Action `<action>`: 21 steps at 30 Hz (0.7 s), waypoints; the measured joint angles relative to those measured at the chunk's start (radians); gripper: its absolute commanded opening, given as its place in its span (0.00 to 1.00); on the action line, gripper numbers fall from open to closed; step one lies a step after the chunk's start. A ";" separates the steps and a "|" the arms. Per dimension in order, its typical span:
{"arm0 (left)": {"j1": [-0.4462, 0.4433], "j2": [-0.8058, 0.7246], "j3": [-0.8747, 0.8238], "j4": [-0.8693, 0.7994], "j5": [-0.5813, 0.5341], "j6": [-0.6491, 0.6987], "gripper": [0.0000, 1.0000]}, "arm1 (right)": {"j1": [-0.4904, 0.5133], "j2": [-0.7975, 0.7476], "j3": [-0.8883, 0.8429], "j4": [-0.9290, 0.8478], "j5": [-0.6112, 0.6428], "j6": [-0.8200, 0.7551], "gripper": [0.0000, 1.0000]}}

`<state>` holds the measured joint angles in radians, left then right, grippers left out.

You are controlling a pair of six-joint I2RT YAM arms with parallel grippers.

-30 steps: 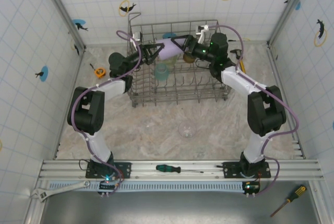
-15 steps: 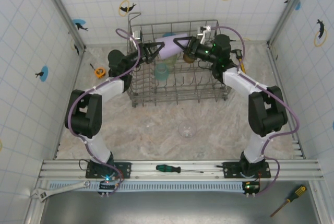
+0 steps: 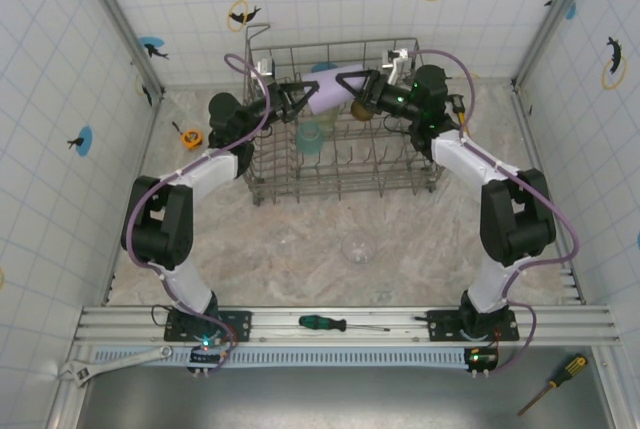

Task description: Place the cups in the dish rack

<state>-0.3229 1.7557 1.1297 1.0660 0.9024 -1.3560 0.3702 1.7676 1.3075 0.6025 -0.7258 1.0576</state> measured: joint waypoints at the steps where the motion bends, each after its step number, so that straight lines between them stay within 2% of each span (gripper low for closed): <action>1: 0.000 0.000 0.000 -0.013 -0.002 0.009 0.21 | 0.000 -0.001 0.000 -0.007 0.004 -0.008 0.08; 2: 0.000 0.000 0.000 -0.028 -0.003 0.019 0.26 | -0.001 -0.002 0.000 -0.018 0.007 -0.018 0.08; 5: 0.000 0.000 0.000 -0.057 -0.008 0.036 0.30 | -0.008 -0.003 0.000 -0.051 0.018 -0.047 0.08; 9: 0.000 -0.004 0.000 -0.108 -0.022 0.073 0.50 | -0.022 -0.009 0.000 -0.092 0.033 -0.080 0.09; 12: 0.000 -0.023 0.002 -0.177 -0.045 0.111 0.58 | -0.029 -0.013 0.001 -0.131 0.048 -0.110 0.09; 15: 0.000 -0.060 0.016 -0.281 -0.077 0.175 0.71 | -0.031 -0.013 0.003 -0.177 0.068 -0.139 0.09; 21: 0.000 -0.151 0.071 -0.526 -0.167 0.322 0.77 | -0.031 -0.013 0.050 -0.290 0.110 -0.219 0.09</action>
<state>-0.3225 1.6051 1.2011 0.5400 0.7357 -1.0340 0.3393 1.7546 1.3579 0.3122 -0.6155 0.8383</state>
